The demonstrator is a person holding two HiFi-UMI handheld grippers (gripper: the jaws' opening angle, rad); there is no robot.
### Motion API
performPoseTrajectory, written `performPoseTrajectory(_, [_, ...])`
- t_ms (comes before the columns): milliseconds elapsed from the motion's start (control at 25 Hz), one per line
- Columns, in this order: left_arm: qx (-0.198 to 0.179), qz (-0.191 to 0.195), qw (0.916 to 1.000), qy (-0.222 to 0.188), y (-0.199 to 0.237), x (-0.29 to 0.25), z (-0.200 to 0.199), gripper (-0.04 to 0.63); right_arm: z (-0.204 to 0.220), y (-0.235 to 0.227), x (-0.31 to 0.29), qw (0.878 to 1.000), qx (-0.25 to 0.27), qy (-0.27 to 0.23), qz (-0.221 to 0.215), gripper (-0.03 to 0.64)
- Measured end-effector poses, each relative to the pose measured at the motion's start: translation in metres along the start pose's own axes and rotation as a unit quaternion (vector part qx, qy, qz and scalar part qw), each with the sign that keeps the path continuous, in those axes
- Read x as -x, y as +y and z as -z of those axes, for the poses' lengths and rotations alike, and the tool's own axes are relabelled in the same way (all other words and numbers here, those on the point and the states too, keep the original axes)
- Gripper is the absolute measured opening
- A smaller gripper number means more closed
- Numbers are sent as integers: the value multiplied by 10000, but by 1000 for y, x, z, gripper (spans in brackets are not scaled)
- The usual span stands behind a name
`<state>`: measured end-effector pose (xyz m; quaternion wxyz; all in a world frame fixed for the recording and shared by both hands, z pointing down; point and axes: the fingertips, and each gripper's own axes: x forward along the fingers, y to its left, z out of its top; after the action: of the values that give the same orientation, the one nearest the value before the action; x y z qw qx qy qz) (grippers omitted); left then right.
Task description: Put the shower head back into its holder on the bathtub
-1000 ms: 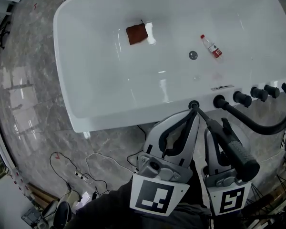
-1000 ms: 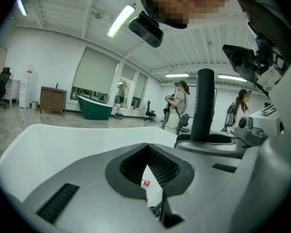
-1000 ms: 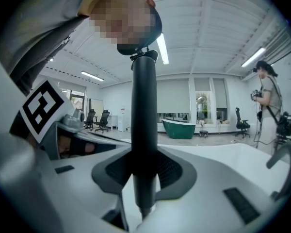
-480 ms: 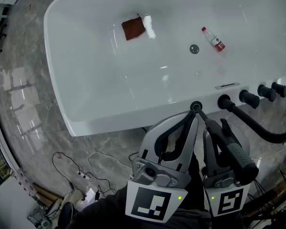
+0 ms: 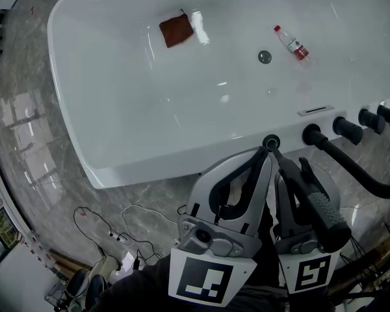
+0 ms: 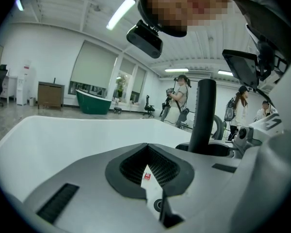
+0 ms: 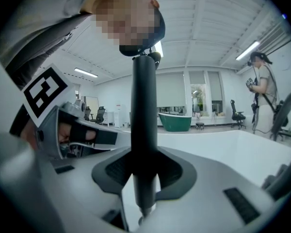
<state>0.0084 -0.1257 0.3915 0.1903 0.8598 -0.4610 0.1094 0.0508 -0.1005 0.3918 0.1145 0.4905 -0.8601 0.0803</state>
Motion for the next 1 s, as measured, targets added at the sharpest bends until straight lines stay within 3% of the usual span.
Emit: performPoseTrajectory(1000, [39, 230, 9993, 286, 0, -6, 29, 3, 43, -6, -14, 9994, -162, 208, 215, 126])
